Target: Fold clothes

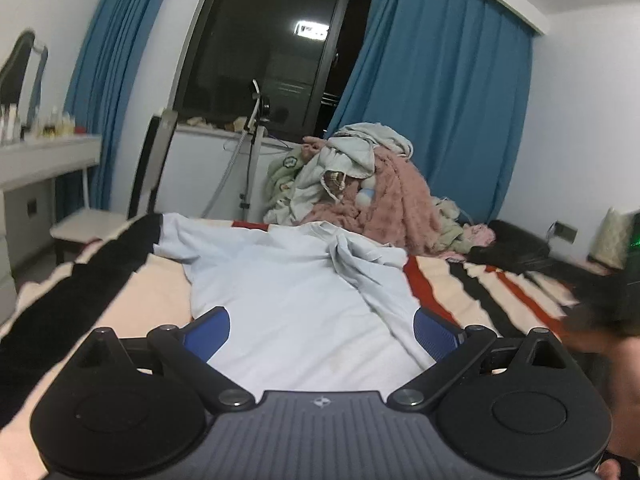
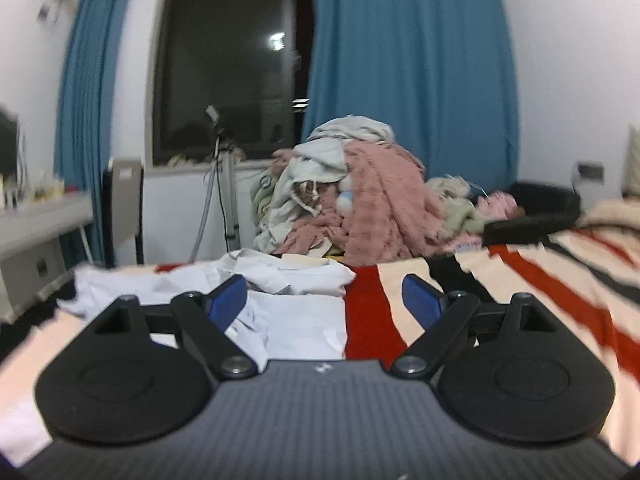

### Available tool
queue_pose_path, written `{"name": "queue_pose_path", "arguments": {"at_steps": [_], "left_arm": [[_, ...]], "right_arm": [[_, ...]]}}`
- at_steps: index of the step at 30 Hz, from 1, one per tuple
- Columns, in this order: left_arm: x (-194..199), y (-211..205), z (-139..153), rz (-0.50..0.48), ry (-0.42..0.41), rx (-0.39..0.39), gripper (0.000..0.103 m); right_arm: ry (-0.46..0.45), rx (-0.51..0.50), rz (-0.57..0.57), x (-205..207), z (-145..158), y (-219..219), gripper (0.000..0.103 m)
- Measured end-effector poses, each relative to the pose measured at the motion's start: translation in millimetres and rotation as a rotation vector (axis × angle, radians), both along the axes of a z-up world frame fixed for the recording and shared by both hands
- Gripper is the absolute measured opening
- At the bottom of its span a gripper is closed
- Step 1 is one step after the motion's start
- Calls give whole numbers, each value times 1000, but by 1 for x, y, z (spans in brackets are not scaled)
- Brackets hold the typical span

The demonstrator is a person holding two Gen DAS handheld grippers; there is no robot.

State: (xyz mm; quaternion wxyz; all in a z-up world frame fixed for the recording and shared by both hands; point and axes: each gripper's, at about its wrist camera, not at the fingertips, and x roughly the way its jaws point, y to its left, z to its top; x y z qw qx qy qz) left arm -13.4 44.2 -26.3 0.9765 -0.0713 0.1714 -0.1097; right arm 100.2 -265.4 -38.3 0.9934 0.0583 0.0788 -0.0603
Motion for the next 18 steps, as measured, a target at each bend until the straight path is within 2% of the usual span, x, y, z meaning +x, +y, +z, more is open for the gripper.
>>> {"name": "queue_pose_path", "arguments": {"at_steps": [5,8,11,13,18], "left_arm": [[-12,-26,-9,-6,11,76,99],[-18,-42,-17,-20,15,127,98],[-17,-58,-30,-42,40,193,97],[-14,-67,-38,-61,70,214,95],[-10,-102,-42,-147,118,197,90]], "right_arm": [[-65,108,26,-101,23,-8,86],[-96,164,71,-149,24,-10,86],[-50,237,91,-172,25,-17,86],[-74,270,108,-182,29,-30,86],[-130,244,31,-200,29,-63,86]]}}
